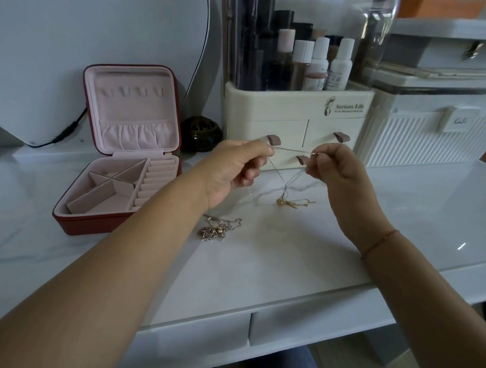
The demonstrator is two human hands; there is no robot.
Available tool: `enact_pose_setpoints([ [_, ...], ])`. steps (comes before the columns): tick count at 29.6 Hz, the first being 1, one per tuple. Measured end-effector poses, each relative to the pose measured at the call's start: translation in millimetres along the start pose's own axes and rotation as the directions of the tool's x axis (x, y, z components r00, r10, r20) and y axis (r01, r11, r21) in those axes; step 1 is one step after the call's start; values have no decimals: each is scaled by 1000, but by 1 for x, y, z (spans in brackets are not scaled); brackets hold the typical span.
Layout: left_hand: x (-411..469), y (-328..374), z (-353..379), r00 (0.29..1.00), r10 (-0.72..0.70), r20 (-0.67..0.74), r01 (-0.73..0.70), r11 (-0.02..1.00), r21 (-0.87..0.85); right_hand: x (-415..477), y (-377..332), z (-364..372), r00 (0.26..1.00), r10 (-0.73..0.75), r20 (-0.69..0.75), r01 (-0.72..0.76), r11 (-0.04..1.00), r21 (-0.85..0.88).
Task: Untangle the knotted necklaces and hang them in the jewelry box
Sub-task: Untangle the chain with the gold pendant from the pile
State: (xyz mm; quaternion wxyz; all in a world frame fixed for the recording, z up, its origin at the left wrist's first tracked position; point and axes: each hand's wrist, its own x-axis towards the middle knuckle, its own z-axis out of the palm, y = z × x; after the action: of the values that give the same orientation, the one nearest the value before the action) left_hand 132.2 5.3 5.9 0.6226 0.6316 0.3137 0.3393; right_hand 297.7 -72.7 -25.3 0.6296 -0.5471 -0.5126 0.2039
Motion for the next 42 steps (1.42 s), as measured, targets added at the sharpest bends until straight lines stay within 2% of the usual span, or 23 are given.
enact_pose_setpoints([
  [2,0,2,-4,999,-29,41,32,998,-52,2,-2,-3,998,58,34,-64,977,201],
  [5,-1,3,-9,993,-58,102,67,994,-90,3,-8,-6,983,161,85,-182,869,460],
  [8,-1,5,-12,985,-68,156,90,987,-133,3,-10,-10,975,211,70,-216,830,515],
  [12,0,5,-17,987,-61,151,99,961,-258,7,-5,-16,968,244,57,-229,772,592],
  [16,2,4,-19,988,-31,152,79,943,-322,10,1,-18,958,285,15,-234,755,613],
  [23,0,11,-27,984,-24,175,89,921,-378,13,4,-23,929,368,-48,-214,639,739],
  [27,-2,12,-27,980,-60,191,130,916,-379,13,4,-25,911,404,-80,-230,660,715],
  [29,-2,11,-27,972,-100,211,171,921,-350,13,5,-25,908,406,-101,-220,668,711],
  [32,-1,9,-27,959,-170,228,217,956,-198,14,7,-24,906,411,-100,-215,651,728],
  [35,1,5,-24,975,-190,118,196,980,-42,14,6,-25,914,405,-38,-234,598,767],
  [38,4,3,-27,993,-118,-21,118,993,18,13,3,-23,919,393,-26,-244,619,746],
  [42,4,3,-27,996,-23,-87,26,999,27,11,3,-22,902,426,-65,-277,690,668],
])
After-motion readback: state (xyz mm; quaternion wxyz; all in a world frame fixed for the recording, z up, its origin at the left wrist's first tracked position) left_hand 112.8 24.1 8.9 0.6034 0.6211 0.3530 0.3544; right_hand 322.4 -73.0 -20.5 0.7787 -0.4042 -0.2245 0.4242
